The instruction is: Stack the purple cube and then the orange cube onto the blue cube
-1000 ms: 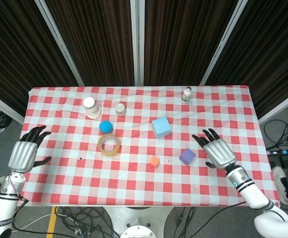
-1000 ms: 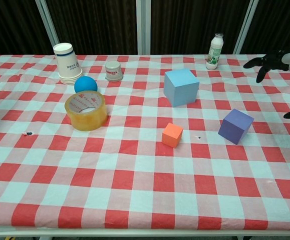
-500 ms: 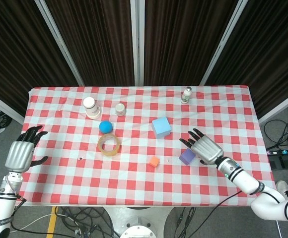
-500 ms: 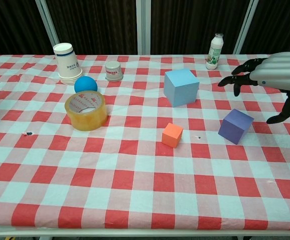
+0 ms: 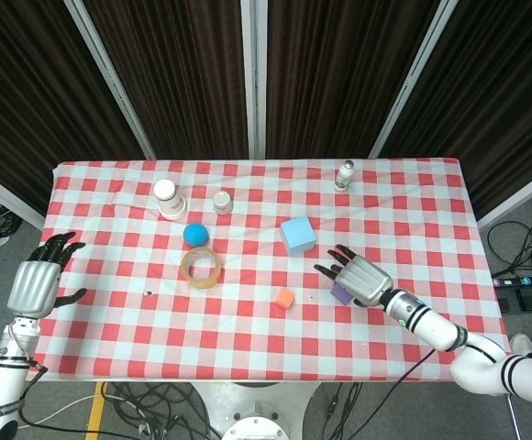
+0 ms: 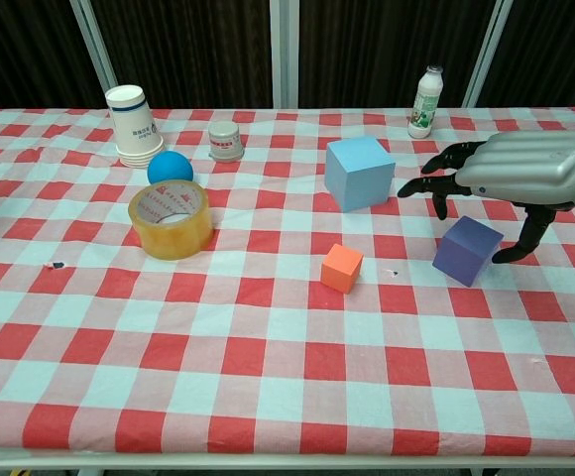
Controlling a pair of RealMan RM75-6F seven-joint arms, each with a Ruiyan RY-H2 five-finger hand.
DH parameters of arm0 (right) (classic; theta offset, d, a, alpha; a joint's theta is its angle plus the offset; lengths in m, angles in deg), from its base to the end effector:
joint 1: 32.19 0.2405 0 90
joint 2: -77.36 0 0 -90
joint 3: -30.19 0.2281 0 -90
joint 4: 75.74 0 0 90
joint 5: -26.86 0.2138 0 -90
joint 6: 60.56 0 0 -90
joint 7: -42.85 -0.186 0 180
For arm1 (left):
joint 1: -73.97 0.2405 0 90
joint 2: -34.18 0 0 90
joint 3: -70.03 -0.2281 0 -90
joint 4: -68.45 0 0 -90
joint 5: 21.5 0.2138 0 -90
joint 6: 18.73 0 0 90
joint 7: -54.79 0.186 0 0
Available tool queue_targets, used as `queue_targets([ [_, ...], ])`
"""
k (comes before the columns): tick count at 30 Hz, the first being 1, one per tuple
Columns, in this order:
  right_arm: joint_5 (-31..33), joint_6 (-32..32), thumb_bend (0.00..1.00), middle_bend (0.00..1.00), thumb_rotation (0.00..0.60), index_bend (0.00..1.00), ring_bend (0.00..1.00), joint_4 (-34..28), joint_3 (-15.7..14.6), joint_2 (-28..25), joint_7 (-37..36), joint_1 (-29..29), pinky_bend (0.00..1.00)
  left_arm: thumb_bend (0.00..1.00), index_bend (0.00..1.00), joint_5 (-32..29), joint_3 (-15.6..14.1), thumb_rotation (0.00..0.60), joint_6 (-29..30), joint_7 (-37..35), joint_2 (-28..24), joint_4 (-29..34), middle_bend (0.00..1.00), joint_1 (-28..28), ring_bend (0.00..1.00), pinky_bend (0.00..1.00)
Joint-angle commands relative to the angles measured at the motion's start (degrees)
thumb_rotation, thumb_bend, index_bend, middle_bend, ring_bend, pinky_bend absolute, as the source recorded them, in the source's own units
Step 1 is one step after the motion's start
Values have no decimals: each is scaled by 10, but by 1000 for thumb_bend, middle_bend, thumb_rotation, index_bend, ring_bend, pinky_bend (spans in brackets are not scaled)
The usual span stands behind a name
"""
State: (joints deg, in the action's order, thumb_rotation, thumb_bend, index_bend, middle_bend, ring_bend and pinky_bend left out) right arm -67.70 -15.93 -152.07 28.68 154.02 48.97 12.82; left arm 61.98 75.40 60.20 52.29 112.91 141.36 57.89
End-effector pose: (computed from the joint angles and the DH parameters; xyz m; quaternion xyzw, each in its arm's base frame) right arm -0.1763 -0.3479 -0.0232 0.8969 -0.1847 0.2275 0.3312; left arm -0.2869 0.2933 0.0930 -0.6237 -0.3520 -0.4068 0.5671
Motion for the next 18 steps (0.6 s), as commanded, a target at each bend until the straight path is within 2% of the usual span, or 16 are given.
queue_targets([
  [1, 0, 2, 104, 342, 600, 85, 50, 9, -3, 8, -3, 2, 0, 111, 286, -5, 2, 600, -5, -3, 2, -1, 245, -1, 163, 290],
  [15, 2, 19, 150, 530, 600, 130, 185, 30, -8, 25, -21, 4, 0, 111, 287, -11, 2, 600, -14, -23, 8, -19, 245, -1, 162, 290],
  [18, 5, 25, 151, 539, 600, 134, 193, 24, -6, 19, -23, 2, 0, 111, 287, -12, 2, 600, -14, -25, 8, -19, 245, -1, 163, 290],
])
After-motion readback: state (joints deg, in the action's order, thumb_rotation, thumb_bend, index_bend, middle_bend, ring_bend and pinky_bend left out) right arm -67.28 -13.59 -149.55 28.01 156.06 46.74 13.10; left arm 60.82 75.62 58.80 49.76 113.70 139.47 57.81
